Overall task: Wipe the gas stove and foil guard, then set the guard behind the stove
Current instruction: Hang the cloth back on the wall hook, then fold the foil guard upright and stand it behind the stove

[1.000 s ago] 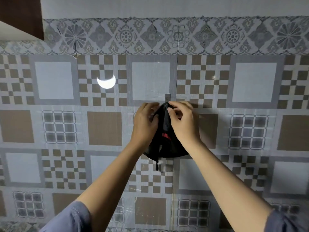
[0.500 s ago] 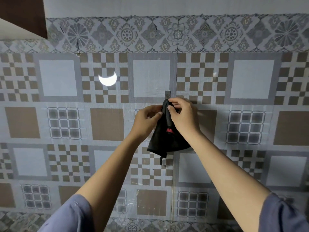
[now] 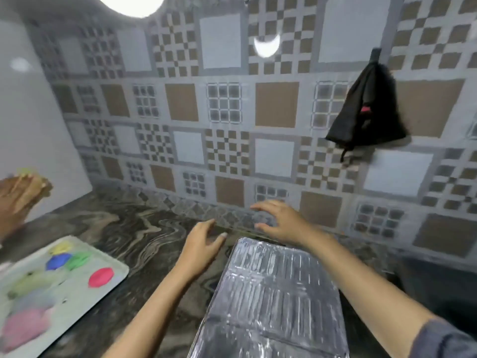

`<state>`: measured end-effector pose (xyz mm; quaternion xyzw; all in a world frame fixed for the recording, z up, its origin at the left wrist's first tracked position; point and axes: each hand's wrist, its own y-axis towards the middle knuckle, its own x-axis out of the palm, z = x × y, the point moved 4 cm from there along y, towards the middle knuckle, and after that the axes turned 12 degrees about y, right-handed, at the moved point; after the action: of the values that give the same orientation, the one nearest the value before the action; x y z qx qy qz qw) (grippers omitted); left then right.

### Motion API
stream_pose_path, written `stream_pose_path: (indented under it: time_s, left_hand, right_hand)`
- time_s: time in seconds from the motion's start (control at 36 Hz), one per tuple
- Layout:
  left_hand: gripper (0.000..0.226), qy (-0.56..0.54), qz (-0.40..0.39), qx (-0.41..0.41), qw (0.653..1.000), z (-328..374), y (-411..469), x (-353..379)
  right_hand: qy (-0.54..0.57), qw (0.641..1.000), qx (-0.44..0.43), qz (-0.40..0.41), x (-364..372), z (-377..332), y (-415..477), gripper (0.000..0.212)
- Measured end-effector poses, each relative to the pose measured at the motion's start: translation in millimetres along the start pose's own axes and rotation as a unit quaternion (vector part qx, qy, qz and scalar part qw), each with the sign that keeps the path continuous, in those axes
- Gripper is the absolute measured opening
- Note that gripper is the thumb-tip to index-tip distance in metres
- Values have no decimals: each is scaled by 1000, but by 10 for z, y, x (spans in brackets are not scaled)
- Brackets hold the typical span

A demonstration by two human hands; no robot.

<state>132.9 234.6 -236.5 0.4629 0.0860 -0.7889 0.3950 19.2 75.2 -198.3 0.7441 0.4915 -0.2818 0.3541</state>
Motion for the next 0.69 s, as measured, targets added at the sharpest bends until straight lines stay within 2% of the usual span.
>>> stream_pose_path:
  time_s: [0.14, 0.28, 0.36, 0.44, 0.61, 0.69]
  left_hand:
    - [67, 64, -94, -75, 991, -801, -849, 475]
    - [73, 83, -164, -131, 974, -1236, -1496, 889]
    - [81, 114, -173, -126, 970, -1313, -1732, 1046]
    - [76, 119, -151, -130, 973, -1315, -1853, 1103]
    - [75, 48, -127, -185, 973, -1356, -1888, 1137]
    - [67, 16, -128, -216, 968, -1412, -1816, 1140]
  right_hand:
    - [-83, 969, 2, -231, 1387, 196, -119, 63]
    - [-108, 926, -10, -363, 2199, 228, -277, 77]
    - [-131, 912, -12, -388, 2411, 239, -289, 92]
    - [-135, 902, 0, -411, 2513, 267, -304, 103]
    - [-167, 898, -17, -406, 2596, 238, -307, 100]
    - [-156, 902, -22, -401, 2628, 232, -251, 94]
